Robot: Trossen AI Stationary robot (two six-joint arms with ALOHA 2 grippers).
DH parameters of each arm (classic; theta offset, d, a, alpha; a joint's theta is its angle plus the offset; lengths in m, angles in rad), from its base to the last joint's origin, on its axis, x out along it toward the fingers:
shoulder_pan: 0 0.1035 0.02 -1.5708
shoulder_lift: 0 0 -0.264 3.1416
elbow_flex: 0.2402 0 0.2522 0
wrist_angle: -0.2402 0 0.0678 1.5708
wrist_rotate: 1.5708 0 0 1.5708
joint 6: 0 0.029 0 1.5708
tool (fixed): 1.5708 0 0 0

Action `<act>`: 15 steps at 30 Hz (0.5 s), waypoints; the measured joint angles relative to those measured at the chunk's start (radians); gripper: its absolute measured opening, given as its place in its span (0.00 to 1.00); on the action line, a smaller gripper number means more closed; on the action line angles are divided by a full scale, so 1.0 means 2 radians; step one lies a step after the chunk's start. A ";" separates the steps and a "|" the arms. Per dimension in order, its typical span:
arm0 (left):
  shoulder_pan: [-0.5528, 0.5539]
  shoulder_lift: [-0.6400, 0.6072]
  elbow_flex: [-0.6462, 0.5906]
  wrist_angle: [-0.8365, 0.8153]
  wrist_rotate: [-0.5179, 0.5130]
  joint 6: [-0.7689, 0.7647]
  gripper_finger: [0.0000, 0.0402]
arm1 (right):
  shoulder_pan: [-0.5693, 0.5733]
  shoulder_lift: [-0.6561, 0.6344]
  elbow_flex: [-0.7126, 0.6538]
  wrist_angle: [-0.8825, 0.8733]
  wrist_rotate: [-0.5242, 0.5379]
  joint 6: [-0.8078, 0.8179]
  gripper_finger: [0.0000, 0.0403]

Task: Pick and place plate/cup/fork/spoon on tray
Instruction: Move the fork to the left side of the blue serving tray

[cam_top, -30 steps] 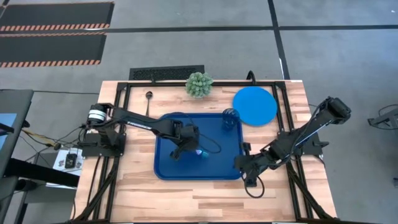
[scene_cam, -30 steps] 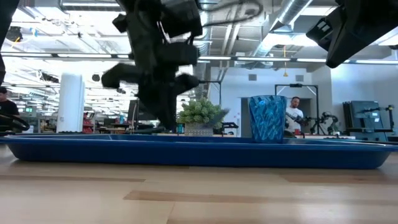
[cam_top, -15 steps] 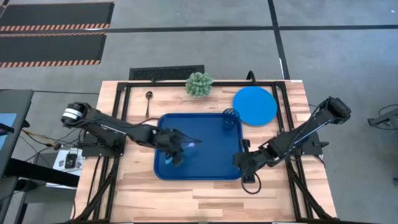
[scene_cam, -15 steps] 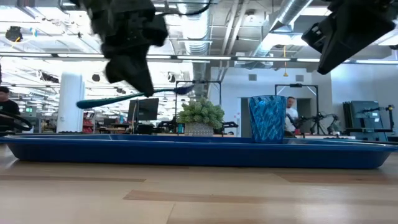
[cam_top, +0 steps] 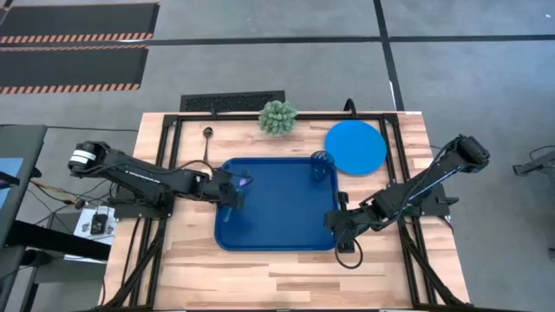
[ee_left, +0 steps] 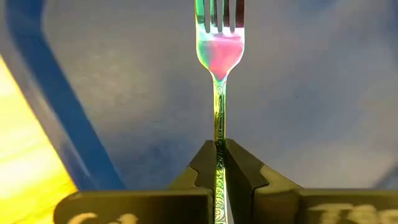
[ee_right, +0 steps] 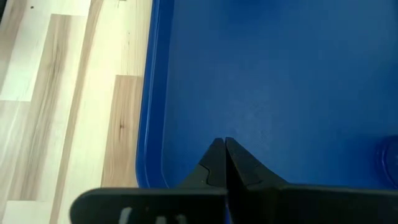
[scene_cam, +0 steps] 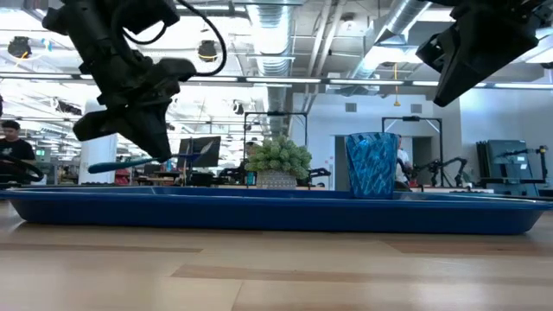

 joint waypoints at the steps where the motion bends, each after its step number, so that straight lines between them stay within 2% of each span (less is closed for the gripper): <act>1: 0.000 0.004 0.000 -0.007 -0.001 -0.006 0.00 | 0.000 0.000 0.000 0.000 0.000 0.000 0.01; 5: 0.000 0.023 -0.001 -0.035 0.009 -0.042 0.00 | 0.000 0.000 0.000 -0.001 0.000 0.001 0.01; 10: 0.000 0.025 0.000 -0.041 -0.008 -0.077 0.00 | 0.000 0.000 0.000 -0.002 0.000 0.000 0.01; 15: -0.010 0.025 0.000 -0.077 -0.006 -0.152 0.03 | 0.001 0.000 0.000 -0.003 0.000 0.002 0.01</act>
